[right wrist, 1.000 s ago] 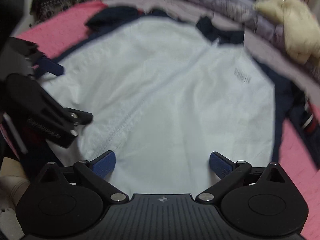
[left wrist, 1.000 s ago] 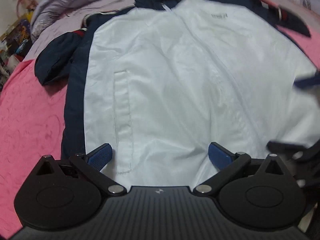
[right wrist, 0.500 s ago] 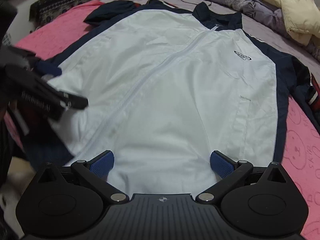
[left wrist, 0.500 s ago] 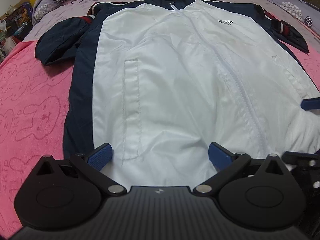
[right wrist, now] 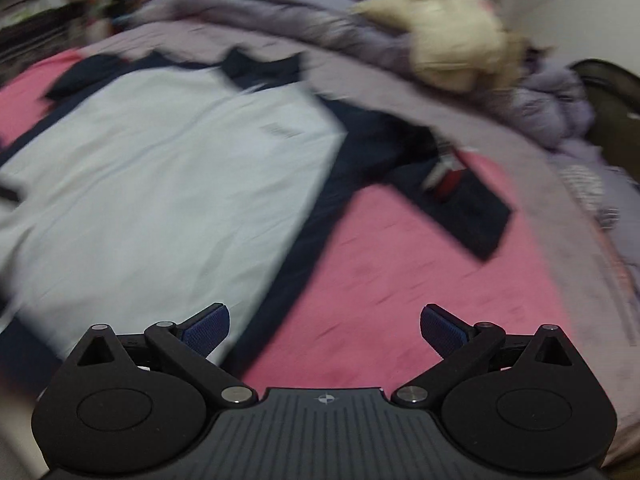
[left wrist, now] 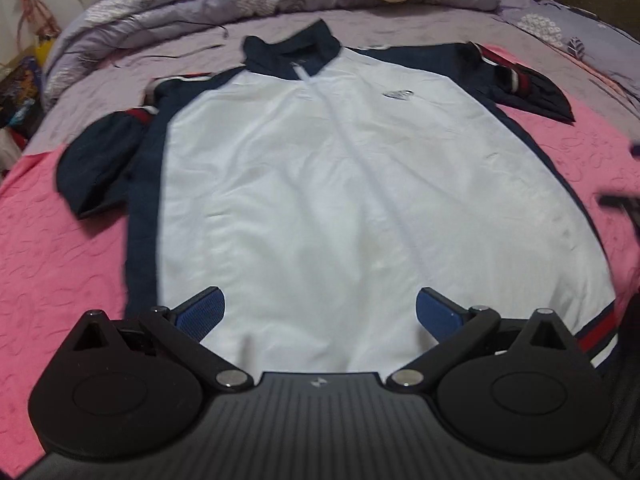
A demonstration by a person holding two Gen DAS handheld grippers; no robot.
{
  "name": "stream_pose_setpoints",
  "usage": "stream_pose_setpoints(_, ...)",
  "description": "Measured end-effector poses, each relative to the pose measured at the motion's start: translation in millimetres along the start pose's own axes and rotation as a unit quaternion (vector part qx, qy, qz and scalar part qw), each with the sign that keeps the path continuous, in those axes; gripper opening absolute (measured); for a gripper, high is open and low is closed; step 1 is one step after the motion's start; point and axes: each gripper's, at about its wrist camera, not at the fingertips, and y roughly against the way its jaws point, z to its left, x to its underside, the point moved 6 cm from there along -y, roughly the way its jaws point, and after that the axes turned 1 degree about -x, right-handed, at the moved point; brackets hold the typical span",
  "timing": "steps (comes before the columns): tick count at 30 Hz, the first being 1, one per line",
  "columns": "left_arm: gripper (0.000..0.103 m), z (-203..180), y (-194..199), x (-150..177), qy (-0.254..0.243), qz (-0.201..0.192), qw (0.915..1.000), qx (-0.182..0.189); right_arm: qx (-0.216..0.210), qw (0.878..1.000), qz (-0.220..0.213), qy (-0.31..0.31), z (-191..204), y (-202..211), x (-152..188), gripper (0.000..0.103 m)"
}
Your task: Fold clothes
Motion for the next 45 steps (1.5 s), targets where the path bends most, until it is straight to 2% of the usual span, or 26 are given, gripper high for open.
stream_pose_setpoints(3,0.103,-17,-27,12,-0.023,0.035,0.9991,-0.003,0.069,0.997,-0.034,-0.017,-33,-40,-34,0.099)
stream_pose_setpoints(5,0.103,-16,-36,21,-0.015,0.037,0.9992,0.004,0.117,0.992,-0.043,-0.016,-52,-75,-53,0.098)
stream_pose_setpoints(7,0.103,-9,-40,25,0.008,0.040,0.9989,0.024,0.160,0.986,-0.035,-0.012,-72,-117,-63,0.098)
stream_pose_setpoints(9,0.103,-2,-43,25,0.028,0.050,0.9975,0.041,0.182,0.983,-0.008,-0.015,-89,-162,-67,0.092)
stream_pose_setpoints(10,0.103,-2,-44,24,0.028,0.054,0.9973,0.042,0.183,0.983,0.006,-0.020,-96,-180,-66,0.082)
stream_pose_setpoints(11,0.103,-4,-44,24,0.024,0.056,0.9973,0.041,0.183,0.983,0.019,-0.024,-104,-196,-64,0.051)
stream_pose_setpoints(12,0.103,-5,-44,23,0.021,0.057,0.9974,0.039,0.183,0.982,0.031,-0.029,-111,-212,-62,0.041)
stream_pose_setpoints(14,0.103,-6,-44,23,0.020,0.060,0.9972,0.040,0.213,0.976,0.025,-0.045,-137,-221,-65,0.029)
stream_pose_setpoints(15,0.103,-6,-44,23,0.020,0.062,0.9971,0.041,0.232,0.971,0.018,-0.054,-151,-223,-68,0.028)
stream_pose_setpoints(17,0.103,-6,-44,22,0.020,0.064,0.9968,0.043,0.273,0.958,0.013,-0.088,-193,-224,-71,0.028)
stream_pose_setpoints(21,0.103,-6,-45,22,0.018,0.065,0.9968,0.043,0.338,0.924,0.044,-0.175,-280,-222,-60,0.029)
stream_pose_setpoints(22,0.103,-6,-45,22,0.018,0.064,0.9968,0.043,0.353,0.916,0.050,-0.184,-294,-218,-56,0.037)
stream_pose_setpoints(23,0.103,-6,-45,22,0.018,0.064,0.9969,0.044,0.374,0.908,0.051,-0.184,-302,-215,-53,0.053)
stream_pose_setpoints(24,0.103,-5,-45,22,0.018,0.062,0.9969,0.044,0.399,0.897,0.052,-0.182,-310,-212,-49,0.064)
stream_pose_setpoints(25,0.103,-5,-45,23,0.019,0.061,0.9970,0.044,0.409,0.893,0.049,-0.184,-312,-210,-46,0.085)
stream_pose_setpoints(27,0.103,-5,-45,23,0.020,0.057,0.9972,0.043,0.409,0.891,0.036,-0.193,-312,-206,-40,0.089)
stream_pose_setpoints(29,0.103,-6,-44,23,0.023,0.053,0.9975,0.041,0.374,0.904,-0.009,-0.208,-293,-196,-42,0.087)
stream_pose_setpoints(31,0.103,-6,-44,24,0.023,0.050,0.9977,0.039,0.265,0.939,-0.056,-0.211,-250,-189,-55,0.084)
stream_pose_setpoints(33,0.103,-6,-43,24,0.024,0.045,0.9980,0.038,0.148,0.965,-0.092,-0.198,-198,-182,-73,0.082)
stream_pose_setpoints(36,0.103,-6,-42,25,0.025,0.040,0.9982,0.038,0.013,0.985,-0.103,-0.140,-111,-179,-97,0.082)
stream_pose_setpoints(38,0.103,-5,-41,26,0.023,0.039,0.9982,0.039,-0.045,0.991,-0.075,-0.104,-68,-192,-101,0.086)
stream_pose_setpoints(40,0.103,-4,-38,26,0.021,0.041,0.9982,0.039,-0.039,0.995,0.005,-0.095,-45,-227,-92,0.089)
stream_pose_setpoints(41,0.103,-1,-35,23,0.021,0.045,0.9981,0.037,-0.027,0.992,0.026,-0.119,-48,-235,-90,0.098)
stream_pose_setpoints(42,0.103,6,-31,18,0.019,0.047,0.9983,0.029,-0.015,0.989,0.048,-0.143,-51,-243,-87,0.095)
stream_pose_setpoints(43,0.103,15,-25,12,0.019,0.041,0.9989,0.011,-0.005,0.986,0.050,-0.157,-52,-240,-89,0.083)
stream_pose_setpoints(45,0.103,43,-12,-7,0.023,0.005,0.9991,-0.037,0.018,0.986,0.019,-0.165,-51,-218,-101,0.079)
